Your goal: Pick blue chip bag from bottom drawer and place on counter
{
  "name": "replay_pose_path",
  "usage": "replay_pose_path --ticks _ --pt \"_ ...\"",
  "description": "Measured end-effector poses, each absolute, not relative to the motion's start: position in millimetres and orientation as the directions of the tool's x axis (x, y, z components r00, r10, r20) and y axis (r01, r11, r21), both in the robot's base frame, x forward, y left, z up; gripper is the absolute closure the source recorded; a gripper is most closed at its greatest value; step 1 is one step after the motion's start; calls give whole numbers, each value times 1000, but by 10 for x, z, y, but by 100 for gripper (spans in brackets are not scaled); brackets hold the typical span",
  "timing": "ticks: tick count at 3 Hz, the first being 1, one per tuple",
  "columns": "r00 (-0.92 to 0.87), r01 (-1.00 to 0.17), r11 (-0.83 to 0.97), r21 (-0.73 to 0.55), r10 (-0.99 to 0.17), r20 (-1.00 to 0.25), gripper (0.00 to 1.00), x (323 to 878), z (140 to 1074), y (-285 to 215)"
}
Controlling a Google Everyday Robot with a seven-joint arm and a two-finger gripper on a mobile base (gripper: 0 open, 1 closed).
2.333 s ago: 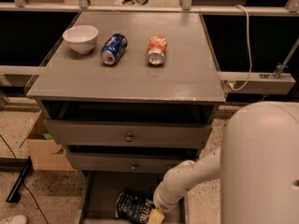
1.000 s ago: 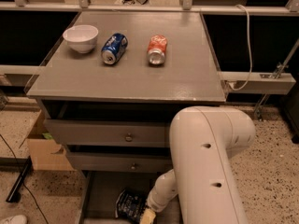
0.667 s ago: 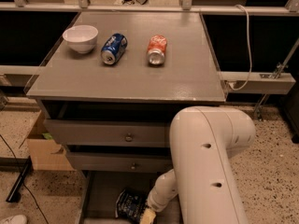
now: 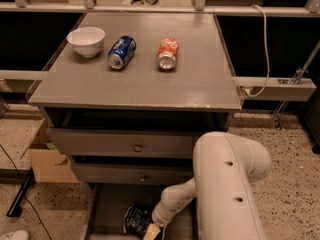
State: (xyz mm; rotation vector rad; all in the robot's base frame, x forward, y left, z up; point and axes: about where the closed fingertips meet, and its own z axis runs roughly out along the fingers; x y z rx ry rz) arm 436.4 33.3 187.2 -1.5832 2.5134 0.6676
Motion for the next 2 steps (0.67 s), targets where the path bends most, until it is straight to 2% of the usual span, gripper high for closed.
replay_pose_path --ticks 2 --pt "-502 -855 388 346 -788 -357 0 4558 1518 519"
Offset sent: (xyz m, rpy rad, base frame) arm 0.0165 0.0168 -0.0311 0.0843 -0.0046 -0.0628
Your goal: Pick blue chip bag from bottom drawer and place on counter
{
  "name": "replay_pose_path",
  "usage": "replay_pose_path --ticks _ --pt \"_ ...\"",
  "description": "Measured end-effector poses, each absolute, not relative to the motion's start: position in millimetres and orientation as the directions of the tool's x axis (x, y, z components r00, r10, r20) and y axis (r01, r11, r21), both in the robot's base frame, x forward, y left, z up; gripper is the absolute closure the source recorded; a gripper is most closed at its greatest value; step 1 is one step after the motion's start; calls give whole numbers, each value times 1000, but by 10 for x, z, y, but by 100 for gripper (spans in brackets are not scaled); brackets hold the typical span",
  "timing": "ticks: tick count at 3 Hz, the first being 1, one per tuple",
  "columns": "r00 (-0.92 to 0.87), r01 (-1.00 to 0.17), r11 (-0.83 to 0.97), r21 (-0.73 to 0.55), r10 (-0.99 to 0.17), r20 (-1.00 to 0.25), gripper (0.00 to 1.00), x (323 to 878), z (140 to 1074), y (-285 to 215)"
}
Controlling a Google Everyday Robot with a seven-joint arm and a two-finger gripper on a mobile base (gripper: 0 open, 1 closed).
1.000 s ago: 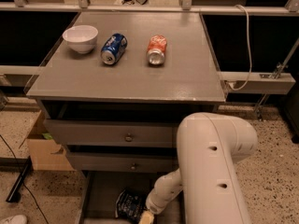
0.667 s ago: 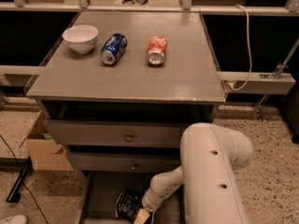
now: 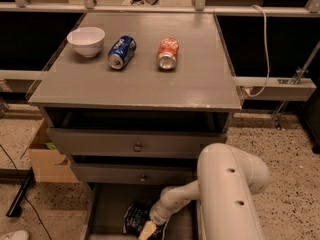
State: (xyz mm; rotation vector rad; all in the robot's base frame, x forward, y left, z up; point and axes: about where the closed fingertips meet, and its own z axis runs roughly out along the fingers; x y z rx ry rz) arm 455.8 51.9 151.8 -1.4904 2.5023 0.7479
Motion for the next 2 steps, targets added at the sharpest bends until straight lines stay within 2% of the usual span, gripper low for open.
replay_pose_path --ticks 2 --pt "-529 -838 407 363 -769 -360 0 4568 1326 545"
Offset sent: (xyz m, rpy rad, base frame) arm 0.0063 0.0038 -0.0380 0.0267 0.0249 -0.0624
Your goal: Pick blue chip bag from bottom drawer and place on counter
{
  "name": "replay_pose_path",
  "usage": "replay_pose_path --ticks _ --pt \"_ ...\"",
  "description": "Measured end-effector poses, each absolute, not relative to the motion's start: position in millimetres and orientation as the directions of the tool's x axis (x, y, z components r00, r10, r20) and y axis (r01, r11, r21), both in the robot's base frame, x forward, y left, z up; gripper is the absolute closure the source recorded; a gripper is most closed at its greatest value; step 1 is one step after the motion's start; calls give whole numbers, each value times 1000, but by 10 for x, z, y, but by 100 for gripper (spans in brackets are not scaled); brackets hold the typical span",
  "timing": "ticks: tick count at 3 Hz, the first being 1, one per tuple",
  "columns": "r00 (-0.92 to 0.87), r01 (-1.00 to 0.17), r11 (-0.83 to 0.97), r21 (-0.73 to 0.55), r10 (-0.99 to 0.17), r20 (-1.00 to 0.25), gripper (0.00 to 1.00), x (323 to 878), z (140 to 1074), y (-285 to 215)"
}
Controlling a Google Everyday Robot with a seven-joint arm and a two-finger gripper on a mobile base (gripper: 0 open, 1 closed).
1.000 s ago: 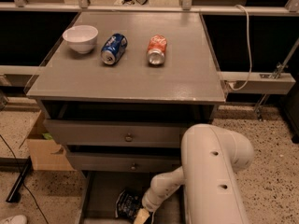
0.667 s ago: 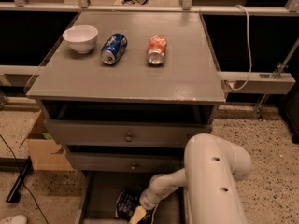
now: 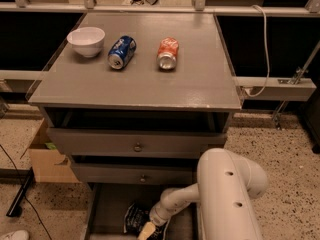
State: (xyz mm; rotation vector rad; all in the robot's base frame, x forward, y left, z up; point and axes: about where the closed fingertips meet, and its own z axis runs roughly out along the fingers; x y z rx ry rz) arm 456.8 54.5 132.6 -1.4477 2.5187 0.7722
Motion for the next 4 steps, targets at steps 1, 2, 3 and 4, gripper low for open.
replay_pose_path --ticks 1,2,3,4 --pt "-538 -830 410 378 -766 -350 0 4547 1248 559" --pt "-538 -830 410 378 -766 -350 16 4546 1249 559" --pt "-538 -830 410 378 -766 -350 48 4546 1249 560" --pt "-538 -830 410 378 -766 -350 70 4546 1249 560"
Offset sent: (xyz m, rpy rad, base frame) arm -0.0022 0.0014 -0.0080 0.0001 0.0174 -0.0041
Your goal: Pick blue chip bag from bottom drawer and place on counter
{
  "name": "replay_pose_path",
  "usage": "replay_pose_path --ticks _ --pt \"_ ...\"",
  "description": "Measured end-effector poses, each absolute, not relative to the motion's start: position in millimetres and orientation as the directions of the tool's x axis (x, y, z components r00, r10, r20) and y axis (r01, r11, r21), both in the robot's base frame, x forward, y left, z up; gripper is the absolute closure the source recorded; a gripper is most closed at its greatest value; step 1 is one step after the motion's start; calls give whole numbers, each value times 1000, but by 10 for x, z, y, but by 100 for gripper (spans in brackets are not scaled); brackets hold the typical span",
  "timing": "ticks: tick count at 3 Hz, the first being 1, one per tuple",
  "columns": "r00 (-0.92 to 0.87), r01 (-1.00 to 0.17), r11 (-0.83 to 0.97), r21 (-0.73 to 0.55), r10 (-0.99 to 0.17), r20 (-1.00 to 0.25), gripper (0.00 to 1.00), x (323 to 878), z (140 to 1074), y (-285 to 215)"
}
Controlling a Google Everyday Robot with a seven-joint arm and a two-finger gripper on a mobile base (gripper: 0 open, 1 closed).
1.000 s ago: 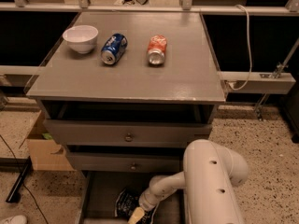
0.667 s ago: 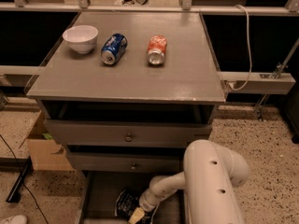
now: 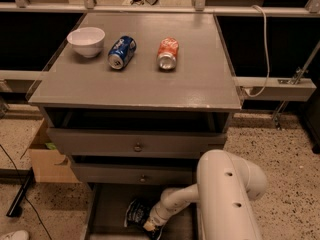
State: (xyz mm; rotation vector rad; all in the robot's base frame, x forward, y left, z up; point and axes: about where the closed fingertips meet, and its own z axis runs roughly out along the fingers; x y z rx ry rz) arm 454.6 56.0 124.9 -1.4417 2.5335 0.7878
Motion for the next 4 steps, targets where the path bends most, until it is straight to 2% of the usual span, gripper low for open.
replay_pose_path --ticks 1,2,4 --pt "-538 -830 410 378 -766 -350 94 4546 1249 560" --pt "-538 -830 410 378 -766 -350 100 4545 1254 560" --pt "-551 -820 417 392 -761 -343 100 4512 1615 484"
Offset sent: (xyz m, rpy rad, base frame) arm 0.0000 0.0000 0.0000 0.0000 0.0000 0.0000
